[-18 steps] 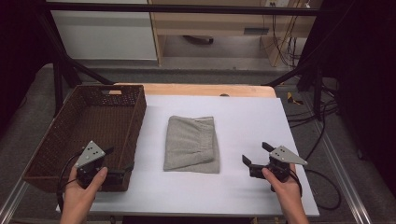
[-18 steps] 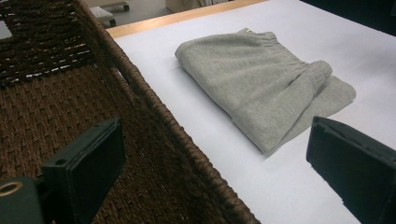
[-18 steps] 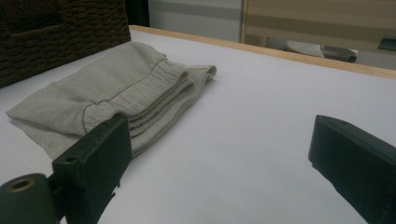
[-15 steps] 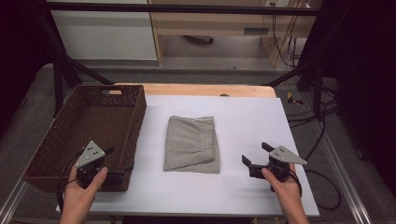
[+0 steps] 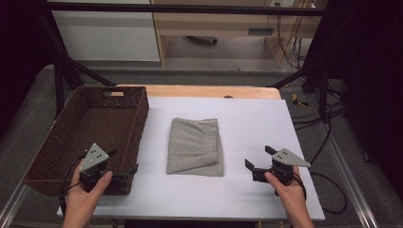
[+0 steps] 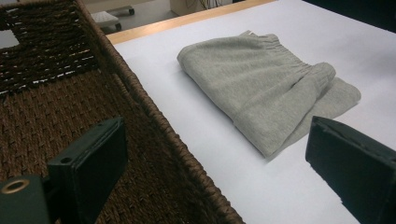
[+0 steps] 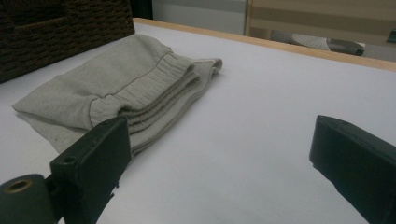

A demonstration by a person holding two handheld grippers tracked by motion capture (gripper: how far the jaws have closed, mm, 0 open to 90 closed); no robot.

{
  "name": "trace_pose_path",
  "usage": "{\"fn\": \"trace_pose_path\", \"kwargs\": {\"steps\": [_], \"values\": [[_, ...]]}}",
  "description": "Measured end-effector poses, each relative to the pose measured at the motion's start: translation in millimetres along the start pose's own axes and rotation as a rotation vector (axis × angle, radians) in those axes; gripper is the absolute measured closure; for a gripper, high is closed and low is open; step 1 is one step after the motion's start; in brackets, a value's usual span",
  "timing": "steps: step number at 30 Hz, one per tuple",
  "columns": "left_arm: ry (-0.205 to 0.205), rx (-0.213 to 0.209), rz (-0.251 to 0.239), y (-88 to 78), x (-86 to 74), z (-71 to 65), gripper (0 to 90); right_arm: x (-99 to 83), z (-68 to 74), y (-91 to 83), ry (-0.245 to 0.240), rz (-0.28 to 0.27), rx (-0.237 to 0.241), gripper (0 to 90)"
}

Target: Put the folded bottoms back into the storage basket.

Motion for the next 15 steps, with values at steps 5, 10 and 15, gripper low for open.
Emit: {"fn": "trace_pose_path", "kwargs": {"steps": [5, 10, 15], "values": [[-0.004, 0.003, -0.02, -0.4, 5.8, -3.5, 5.7, -0.2, 1.1, 0.5, -0.003, 0.004, 0.002, 5.9], [0.013, -0.005, -0.021, 4.2, 16.6, -19.4, 5.7, -0.2, 1.0, 0.3, -0.006, 0.003, 0.0, 5.9], [0.028, -0.02, -0.019, 9.2, 21.6, -31.0, 5.8, -0.3, 1.4, 0.3, -0.005, 0.004, 0.0, 5.9]]}}
Point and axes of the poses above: each handheld gripper's, and its own axes: y roughly forward along the jaws, x roughly out of its top, z roughly to its left, the point moved 9 cm from there along y, roughly forward along the jaws, and after that the axes turned 10 degrees about -z, right-handed, at the moved point
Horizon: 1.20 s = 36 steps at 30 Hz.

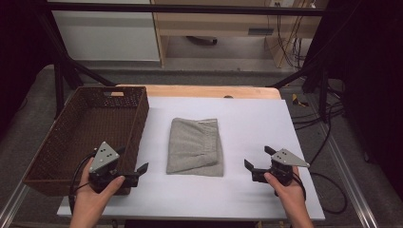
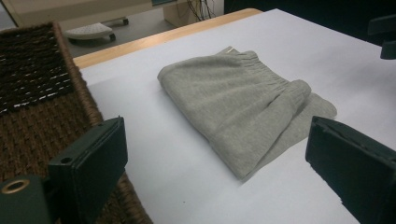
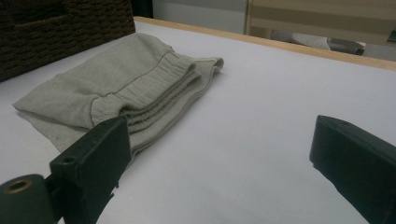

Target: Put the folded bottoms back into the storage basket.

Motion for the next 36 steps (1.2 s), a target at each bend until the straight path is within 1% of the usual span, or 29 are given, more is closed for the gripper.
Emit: {"fn": "trace_pose_path", "kwargs": {"steps": [1, 2, 3, 4, 5, 6, 9, 12, 13, 15, 20, 24, 26, 27, 30, 34, 36], "values": [[0.003, -0.004, 0.001, 1.5, 1.1, -2.3, 5.9, -0.2, 0.0, 0.0, 0.0, 0.001, 0.0, 5.8], [-0.004, -0.024, -0.004, 4.7, 4.1, -8.2, 5.9, -0.6, -0.1, 0.0, 0.001, 0.003, -0.001, 5.8], [-0.004, -0.024, -0.004, 4.7, 4.1, -8.2, 5.9, -0.8, -0.2, 0.0, 0.001, 0.004, -0.001, 5.8], [0.011, -0.035, -0.003, 9.5, 8.0, -14.0, 5.9, -0.9, -0.2, 0.1, 0.001, 0.004, -0.001, 5.8], [0.011, -0.035, -0.003, 9.5, 8.0, -14.0, 5.9, -1.0, -0.2, 0.3, 0.003, 0.005, -0.002, 5.8], [0.031, -0.037, -0.003, 14.5, 12.3, -18.5, 6.0, -1.2, -0.1, 0.4, 0.003, 0.006, -0.002, 5.8], [0.06, -0.06, -0.012, 24.7, 21.0, -30.5, 6.3, -1.4, -0.1, 0.7, 0.001, 0.007, -0.002, 5.8], [0.091, -0.08, -0.018, 41.0, 23.7, -41.6, 6.4, -1.9, -0.3, 0.7, 0.003, 0.01, -0.003, 5.7], [0.091, -0.08, -0.018, 41.0, 23.7, -41.6, 6.5, -1.9, -0.3, 0.7, 0.003, 0.01, -0.003, 5.7], [0.096, -0.101, -0.001, 55.8, 19.5, -48.2, 6.6, -1.9, -1.5, 0.3, 0.002, 0.009, -0.006, 5.7], [0.105, -0.143, 0.05, 88.9, 5.6, -58.4, 8.0, -2.3, -2.9, -0.7, 0.011, 0.011, -0.011, 5.7], [0.081, -0.171, 0.1, 108.7, -8.2, -61.5, 9.2, -3.0, -2.0, 0.2, 0.009, 0.014, -0.009, 5.7], [0.057, -0.182, 0.111, 114.8, -15.0, -62.5, 9.5, -3.7, -1.4, 0.4, 0.006, 0.02, -0.008, 5.7], [0.058, -0.191, 0.125, 116.6, -18.6, -63.6, 9.7, -3.9, -1.3, 0.6, 0.004, 0.021, -0.007, 5.7], [0.047, -0.184, 0.128, 119.4, -24.6, -63.8, 9.6, -4.3, -1.4, 1.2, -0.001, 0.023, -0.005, 5.7], [0.055, -0.192, 0.145, 120.2, -34.4, -69.9, 9.6, -4.3, -0.8, 1.5, 0.001, 0.025, -0.006, 5.7], [0.059, -0.205, 0.157, 120.7, -40.6, -74.6, 9.7, -3.9, -0.6, 1.1, 0.0, 0.023, -0.006, 5.7]]}}
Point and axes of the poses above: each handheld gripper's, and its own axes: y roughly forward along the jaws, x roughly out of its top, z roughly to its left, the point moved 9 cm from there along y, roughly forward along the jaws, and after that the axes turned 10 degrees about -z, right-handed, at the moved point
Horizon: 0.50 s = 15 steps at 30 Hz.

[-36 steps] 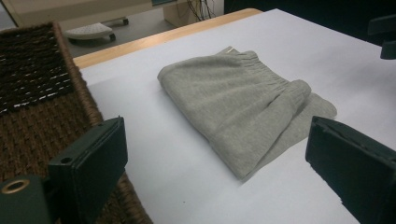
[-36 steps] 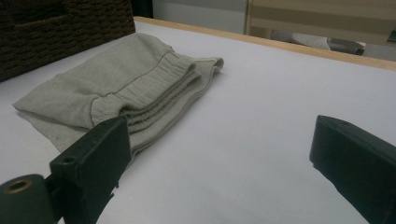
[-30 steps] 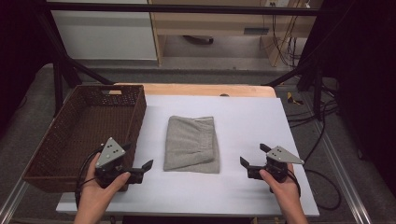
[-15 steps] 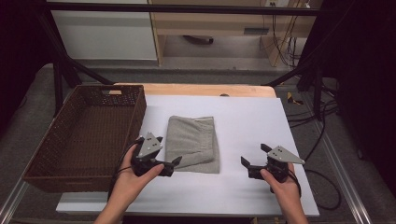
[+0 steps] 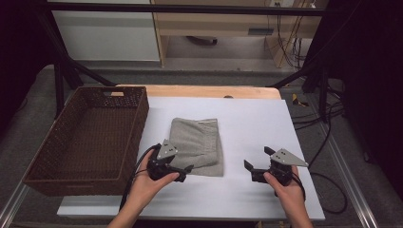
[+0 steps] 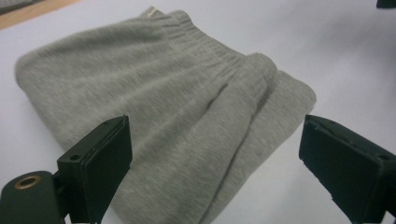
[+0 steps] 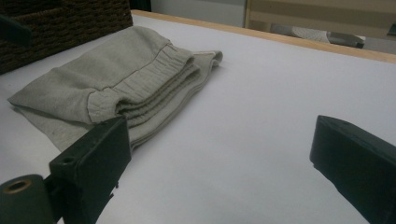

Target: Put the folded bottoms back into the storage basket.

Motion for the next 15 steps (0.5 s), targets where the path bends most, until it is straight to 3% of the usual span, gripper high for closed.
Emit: {"fn": "trace_pose_path", "kwargs": {"steps": [9, 12, 15], "values": [[0.041, -0.024, 0.039, 13.7, -12.0, -15.1, 15.4, -0.8, -0.9, 0.1, 0.007, 0.006, 0.0, 5.7], [0.061, -0.02, 0.054, 20.1, -16.1, -17.0, 16.8, -1.2, 0.4, 0.1, 0.01, 0.011, 0.002, 5.7], [0.056, -0.016, 0.065, 26.7, -19.5, -16.3, 19.1, -1.6, 1.1, 0.4, 0.005, 0.014, 0.005, 5.7]]}}
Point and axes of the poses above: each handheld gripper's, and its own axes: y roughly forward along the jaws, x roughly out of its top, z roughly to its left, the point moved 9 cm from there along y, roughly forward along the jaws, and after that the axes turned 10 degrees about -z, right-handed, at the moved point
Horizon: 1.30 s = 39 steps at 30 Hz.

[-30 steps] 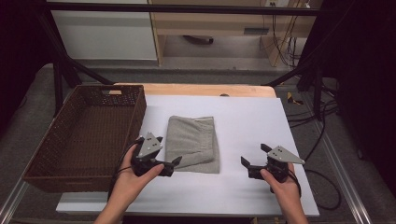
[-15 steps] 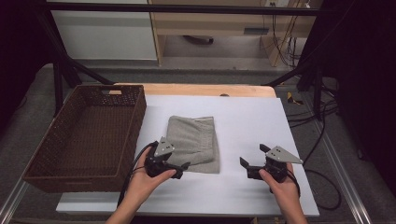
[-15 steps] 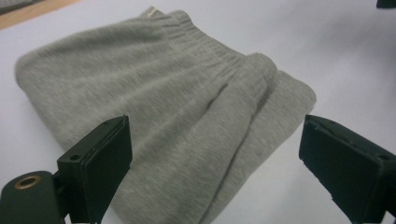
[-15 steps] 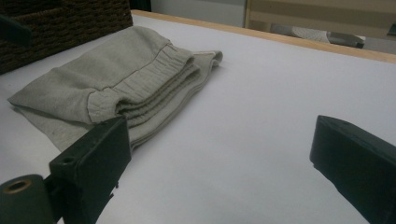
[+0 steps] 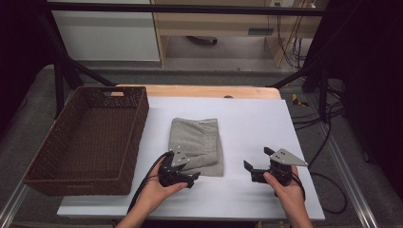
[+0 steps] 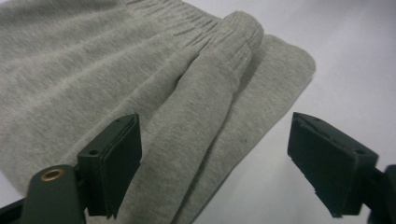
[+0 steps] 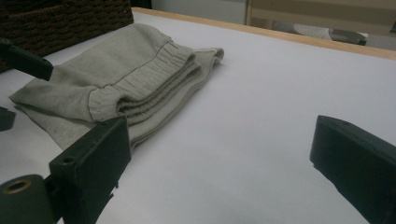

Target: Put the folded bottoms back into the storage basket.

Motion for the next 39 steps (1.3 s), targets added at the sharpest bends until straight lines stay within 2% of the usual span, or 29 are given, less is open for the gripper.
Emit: {"fn": "trace_pose_path", "kwargs": {"steps": [3, 8, 9, 12, 15, 17, 22, 23, 24, 25, 27, 31, 34, 39], "values": [[-0.004, -0.009, 0.026, 9.5, -5.1, -1.8, 21.3, -0.4, 0.4, 0.6, -0.004, 0.001, 0.002, 5.6], [-0.025, -0.017, 0.044, 14.6, -11.3, -2.0, 25.6, -1.2, 0.6, 0.7, -0.009, 0.008, 0.004, 5.6], [-0.023, -0.008, 0.054, 17.0, -15.4, 0.1, 27.0, -1.4, 1.1, 0.7, -0.007, 0.01, 0.005, 5.6], [-0.026, 0.002, 0.043, 18.5, -16.8, 1.4, 29.0, -1.3, 1.5, 0.8, -0.008, 0.009, 0.006, 5.6], [0.007, 0.034, 0.043, 20.3, -17.5, 2.0, 33.3, -1.8, 1.9, 1.1, -0.012, 0.012, 0.005, 5.6], [0.003, 0.043, 0.043, 20.5, -17.3, 2.2, 34.2, -2.0, 1.8, 1.3, -0.013, 0.013, 0.005, 5.6], [-0.007, 0.094, 0.038, 18.7, -16.7, 8.4, 50.3, -2.3, 2.9, 1.4, -0.019, 0.016, 0.007, 5.6], [-0.007, 0.094, 0.038, 18.7, -16.7, 8.4, 53.3, -2.3, 3.0, 1.4, -0.02, 0.016, 0.008, 5.6], [-0.005, 0.104, 0.036, 18.3, -16.8, 9.7, 53.3, -2.3, 3.0, 1.4, -0.02, 0.016, 0.008, 5.6], [0.001, 0.118, 0.035, 17.5, -17.0, 10.7, 59.3, -2.4, 3.1, 1.8, -0.02, 0.017, 0.008, 5.6], [0.011, 0.128, 0.034, 16.9, -16.7, 9.8, 65.7, -2.6, 3.2, 1.9, -0.02, 0.019, 0.009, 5.6], [0.044, 0.133, 0.033, 16.3, -15.6, 7.3, 78.9, -4.0, 4.2, 2.1, -0.02, 0.031, 0.014, 5.8], [0.047, 0.128, 0.033, 15.0, -15.7, 7.7, 82.3, -8.6, 6.4, 2.9, -0.012, 0.069, 0.028, 6.5], [0.047, 0.107, 0.035, 9.2, -16.0, 5.3, 84.0, -9.5, 13.6, 3.7, -0.013, 0.079, 0.051, 7.0]]}}
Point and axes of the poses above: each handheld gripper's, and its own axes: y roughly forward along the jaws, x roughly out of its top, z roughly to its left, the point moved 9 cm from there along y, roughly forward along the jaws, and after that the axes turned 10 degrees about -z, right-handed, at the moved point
